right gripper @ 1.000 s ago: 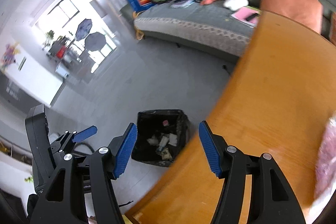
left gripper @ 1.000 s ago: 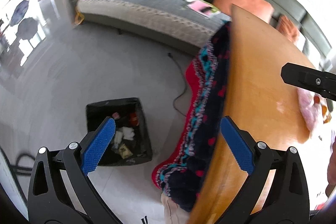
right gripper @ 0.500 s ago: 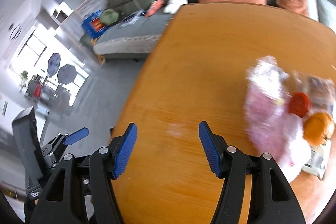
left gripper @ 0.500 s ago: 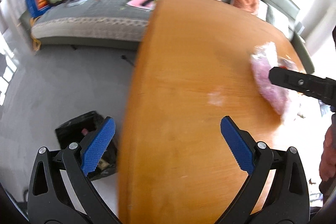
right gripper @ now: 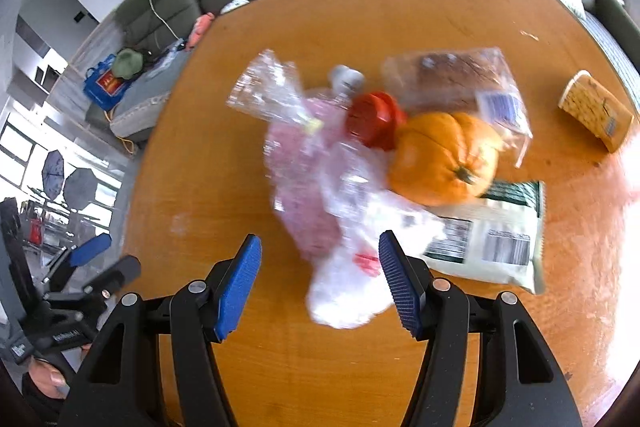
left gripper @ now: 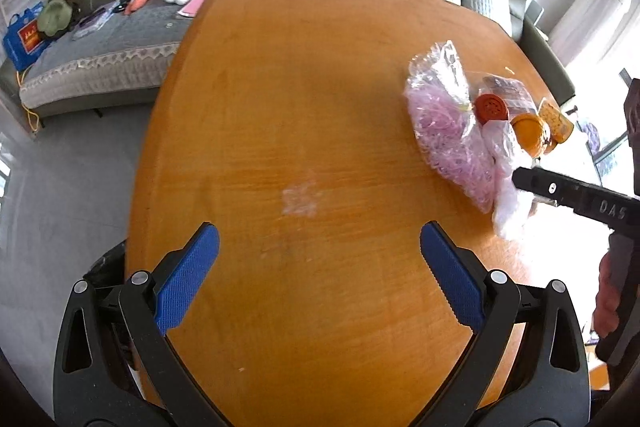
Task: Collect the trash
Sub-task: 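Return to the table and grasp the clear plastic bag with the right tool, then grasp the pink-filled clear bag with the left tool while the right tool holds the white bag, then carry both bags over the black bin and open both tools, then move both open tools from the bin back over the table, then grasp the red round cap with the right tool while the left tool grasps the orange, then carry cap and orange over the black bin and open both tools, then move both open tools from the bin back over the table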
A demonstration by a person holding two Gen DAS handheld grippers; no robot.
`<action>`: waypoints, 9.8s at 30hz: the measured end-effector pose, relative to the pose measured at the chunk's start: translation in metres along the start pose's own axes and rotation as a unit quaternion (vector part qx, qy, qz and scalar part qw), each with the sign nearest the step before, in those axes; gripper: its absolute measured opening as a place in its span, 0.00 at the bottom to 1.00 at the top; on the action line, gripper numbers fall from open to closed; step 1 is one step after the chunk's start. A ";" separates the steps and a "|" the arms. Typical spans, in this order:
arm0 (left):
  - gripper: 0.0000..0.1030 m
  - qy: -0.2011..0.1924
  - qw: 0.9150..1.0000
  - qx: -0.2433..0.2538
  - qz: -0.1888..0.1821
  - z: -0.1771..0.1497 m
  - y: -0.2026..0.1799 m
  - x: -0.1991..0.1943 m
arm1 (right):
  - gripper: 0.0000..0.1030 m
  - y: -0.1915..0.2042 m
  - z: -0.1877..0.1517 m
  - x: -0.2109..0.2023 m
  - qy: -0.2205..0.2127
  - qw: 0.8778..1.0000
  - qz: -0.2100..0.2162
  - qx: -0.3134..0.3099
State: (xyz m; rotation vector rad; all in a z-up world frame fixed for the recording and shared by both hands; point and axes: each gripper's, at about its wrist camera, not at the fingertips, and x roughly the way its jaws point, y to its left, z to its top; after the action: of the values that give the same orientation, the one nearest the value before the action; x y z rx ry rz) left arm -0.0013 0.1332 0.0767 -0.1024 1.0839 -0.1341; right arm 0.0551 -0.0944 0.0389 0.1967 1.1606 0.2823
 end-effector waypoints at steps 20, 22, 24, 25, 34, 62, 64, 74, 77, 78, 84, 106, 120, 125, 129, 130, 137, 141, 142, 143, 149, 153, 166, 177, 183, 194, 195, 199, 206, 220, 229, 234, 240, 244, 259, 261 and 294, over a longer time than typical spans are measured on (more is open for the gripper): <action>0.94 0.021 1.000 -0.007 0.011 0.019 -0.044 0.027 | 0.30 -0.018 0.015 -0.024 -0.030 0.994 0.080 -0.063; 0.94 0.023 1.000 -0.005 0.012 0.022 -0.049 0.031 | 0.30 -0.016 0.022 -0.035 -0.046 0.993 0.087 -0.065; 0.94 0.025 1.000 -0.002 0.011 0.027 -0.057 0.036 | 0.30 -0.016 0.029 -0.046 -0.066 0.992 0.084 -0.072; 0.94 0.027 1.000 0.000 0.010 0.029 -0.061 0.038 | 0.30 -0.015 0.036 -0.049 -0.073 0.991 0.083 -0.074; 0.94 0.030 0.998 0.044 0.014 0.055 -0.109 0.074 | 0.30 -0.036 0.070 -0.058 -0.091 0.991 0.085 -0.049; 0.38 -0.017 1.000 -0.010 -0.022 0.050 -0.062 0.071 | 0.31 0.006 0.066 -0.053 -0.083 0.993 0.069 -0.052; 0.38 -0.022 0.999 -0.018 -0.017 0.044 -0.054 0.062 | 0.31 0.020 0.065 -0.052 -0.081 0.992 0.073 -0.061; 0.38 -0.042 0.996 -0.073 0.015 0.010 0.018 0.019 | 0.31 0.114 0.048 -0.030 -0.057 0.985 0.106 -0.128; 0.38 -0.048 0.994 -0.095 0.024 -0.003 0.042 0.007 | 0.31 0.145 0.043 -0.023 -0.048 0.981 0.115 -0.151; 0.38 -0.049 0.993 -0.102 0.027 -0.006 0.048 0.004 | 0.31 0.152 0.041 -0.021 -0.045 0.980 0.117 -0.157; 0.38 -0.060 0.985 -0.153 0.049 -0.036 0.097 -0.020 | 0.31 0.211 0.024 -0.008 -0.023 0.969 0.140 -0.200; 0.38 -0.055 0.913 -0.360 0.185 -0.197 0.277 -0.101 | 0.31 0.427 -0.070 0.055 0.075 0.903 0.219 -0.361; 0.94 -0.028 0.879 -0.395 0.265 -0.209 0.345 -0.109 | 0.59 0.519 -0.087 0.091 0.071 0.880 0.207 -0.422; 0.94 -0.026 0.875 -0.406 0.264 -0.216 0.350 -0.111 | 0.59 0.515 -0.088 0.094 0.078 0.881 0.210 -0.416; 0.94 -0.026 0.876 -0.405 0.260 -0.217 0.349 -0.111 | 0.59 0.507 -0.086 0.094 0.082 0.885 0.208 -0.408; 0.94 -0.026 0.877 -0.405 0.259 -0.217 0.348 -0.111 | 0.59 0.505 -0.084 0.094 0.081 0.887 0.207 -0.405; 0.94 -0.030 0.893 -0.383 0.234 -0.204 0.329 -0.105 | 0.59 0.472 -0.067 0.083 0.071 0.906 0.202 -0.365; 0.94 -0.036 0.909 -0.352 0.220 -0.185 0.313 -0.100 | 0.59 0.442 -0.054 0.072 0.057 0.921 0.196 -0.333; 0.94 -0.039 0.913 -0.345 0.216 -0.179 0.309 -0.100 | 0.59 0.435 -0.051 0.070 0.053 0.924 0.193 -0.327; 0.94 -0.042 0.918 -0.333 0.211 -0.171 0.302 -0.099 | 0.59 0.426 -0.047 0.065 0.048 0.928 0.191 -0.318; 0.94 -0.049 0.941 -0.275 0.189 -0.132 0.262 -0.085 | 0.59 0.377 -0.028 0.048 0.023 0.944 0.172 -0.279; 0.94 -0.052 0.955 -0.240 0.168 -0.109 0.231 -0.075 | 0.59 0.337 -0.013 0.035 0.006 0.956 0.152 -0.249; 0.94 -0.042 0.986 -0.123 0.104 -0.041 0.111 -0.034 | 0.59 0.187 0.023 0.000 -0.046 0.984 0.083 -0.150; 0.94 -0.034 0.995 -0.064 0.075 -0.003 0.031 0.001 | 0.59 0.062 0.034 0.009 -0.042 0.996 0.008 -0.076; 0.94 -0.024 0.996 -0.050 0.066 0.006 0.007 0.014 | 0.59 0.029 0.036 0.024 -0.026 0.997 -0.011 -0.066; 0.94 0.003 0.998 -0.027 0.058 0.017 -0.017 0.036 | 0.43 0.013 0.039 0.064 0.014 0.998 -0.023 -0.057; 0.94 0.006 0.998 -0.027 0.058 0.018 -0.018 0.039 | 0.43 0.014 0.037 0.063 0.008 0.998 -0.022 -0.062; 0.94 0.016 0.998 -0.028 0.048 0.023 -0.020 0.051 | 0.43 0.008 0.035 0.053 0.000 0.999 -0.008 -0.051; 0.94 0.010 0.999 -0.025 0.047 0.032 -0.023 0.072 | 0.43 -0.004 0.037 0.029 -0.014 0.999 0.011 -0.031; 0.49 -0.003 0.999 -0.041 -0.015 0.015 -0.006 0.052 | 0.43 0.035 0.033 -0.006 -0.037 0.997 0.026 -0.060; 0.49 -0.037 0.995 -0.092 0.000 -0.007 0.041 0.011 | 0.43 0.107 0.020 0.000 -0.023 0.992 0.058 -0.113; 0.49 -0.058 0.988 -0.144 0.026 -0.031 0.086 -0.015 | 0.43 0.164 0.010 0.007 -0.008 0.983 0.082 -0.162; 0.49 -0.075 0.975 -0.200 0.067 -0.068 0.142 -0.048 | 0.43 0.240 -0.012 0.020 0.017 0.968 0.118 -0.222; 0.49 -0.077 0.963 -0.236 0.105 -0.098 0.180 -0.069 | 0.43 0.285 -0.026 0.027 0.030 0.956 0.141 -0.256; 0.49 -0.071 0.922 -0.340 0.172 -0.183 0.281 -0.111 | 0.43 0.438 -0.064 0.063 0.065 0.915 0.194 -0.348; 0.51 -0.063 0.917 -0.350 0.181 -0.190 0.289 -0.112 | 0.44 0.454 -0.067 0.066 0.071 0.910 0.203 -0.353; 0.94 -0.070 0.931 -0.298 0.201 -0.147 0.264 -0.116 | 0.65 0.394 -0.036 0.036 0.028 0.936 0.202 -0.285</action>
State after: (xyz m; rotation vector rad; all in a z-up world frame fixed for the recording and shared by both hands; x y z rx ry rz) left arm -0.1698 0.4095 0.0702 -0.4254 0.9512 0.5712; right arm -0.0113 0.2908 0.1105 -0.0904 1.0424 0.9790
